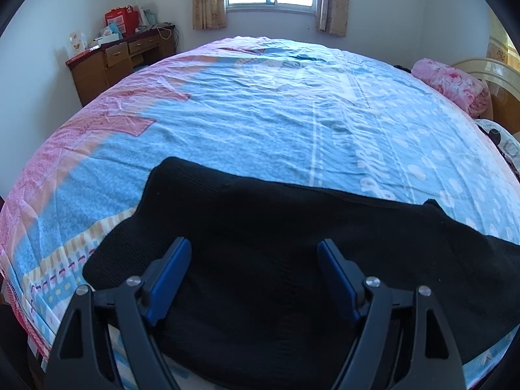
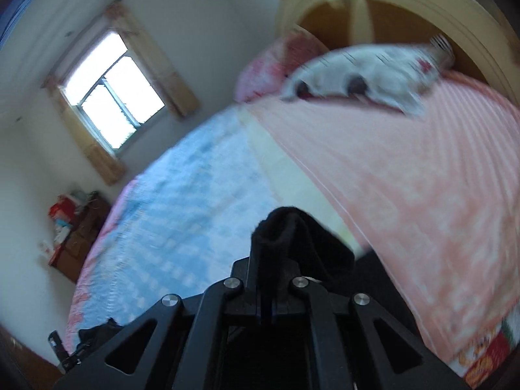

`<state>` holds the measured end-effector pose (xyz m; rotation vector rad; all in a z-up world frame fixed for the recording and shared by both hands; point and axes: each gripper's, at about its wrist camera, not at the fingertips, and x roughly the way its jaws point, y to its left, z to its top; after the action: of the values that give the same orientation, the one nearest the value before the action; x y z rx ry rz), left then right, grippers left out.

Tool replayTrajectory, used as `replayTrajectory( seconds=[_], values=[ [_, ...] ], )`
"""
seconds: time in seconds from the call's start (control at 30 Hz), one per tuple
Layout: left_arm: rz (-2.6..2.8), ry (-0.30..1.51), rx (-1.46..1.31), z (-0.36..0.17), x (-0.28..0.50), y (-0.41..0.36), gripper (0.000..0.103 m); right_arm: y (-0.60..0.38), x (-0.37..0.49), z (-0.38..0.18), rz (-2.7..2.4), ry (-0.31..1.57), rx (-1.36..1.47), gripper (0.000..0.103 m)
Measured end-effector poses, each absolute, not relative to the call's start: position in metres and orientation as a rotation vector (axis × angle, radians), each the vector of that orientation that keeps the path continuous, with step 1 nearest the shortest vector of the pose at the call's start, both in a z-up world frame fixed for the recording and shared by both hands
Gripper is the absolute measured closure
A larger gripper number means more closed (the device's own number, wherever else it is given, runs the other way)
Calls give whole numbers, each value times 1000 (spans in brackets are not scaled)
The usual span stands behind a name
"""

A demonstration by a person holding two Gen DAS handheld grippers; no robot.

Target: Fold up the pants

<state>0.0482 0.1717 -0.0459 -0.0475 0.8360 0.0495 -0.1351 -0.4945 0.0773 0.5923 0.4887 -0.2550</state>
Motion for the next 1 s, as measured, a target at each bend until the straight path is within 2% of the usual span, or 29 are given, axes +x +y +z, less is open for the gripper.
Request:
replayTrajectory(
  seconds=[0.1,0.17,0.23,0.37,0.43,0.47,0.67,0.77,0.87,1.0],
  values=[
    [53,831,-49,-46,48,172,22,-480,-139,109,-212,421,531,100],
    [51,830,-51,-46,48,172,22,-481,-150,104,-215,429,546,100],
    [43,831,-51,-46,47,174,22,-490,-163,79,-250,471,584,100],
    [32,832,-53,-46,47,175,22,-524,-192,-18,-341,644,763,102],
    [32,834,-52,-45,47,174,22,-526,-210,-26,-290,538,792,101],
    [33,835,-54,-45,47,174,22,-526,-213,-26,-282,521,810,97],
    [36,838,-60,-44,48,175,22,-530,-222,-3,-422,501,790,89],
    [36,838,-62,-44,48,175,22,-532,-231,30,-663,464,641,89],
    [41,837,-59,-44,49,174,22,-531,-201,41,-502,539,588,89],
    [42,836,-58,-45,48,174,22,-534,-157,29,-447,685,555,89]
  ],
)
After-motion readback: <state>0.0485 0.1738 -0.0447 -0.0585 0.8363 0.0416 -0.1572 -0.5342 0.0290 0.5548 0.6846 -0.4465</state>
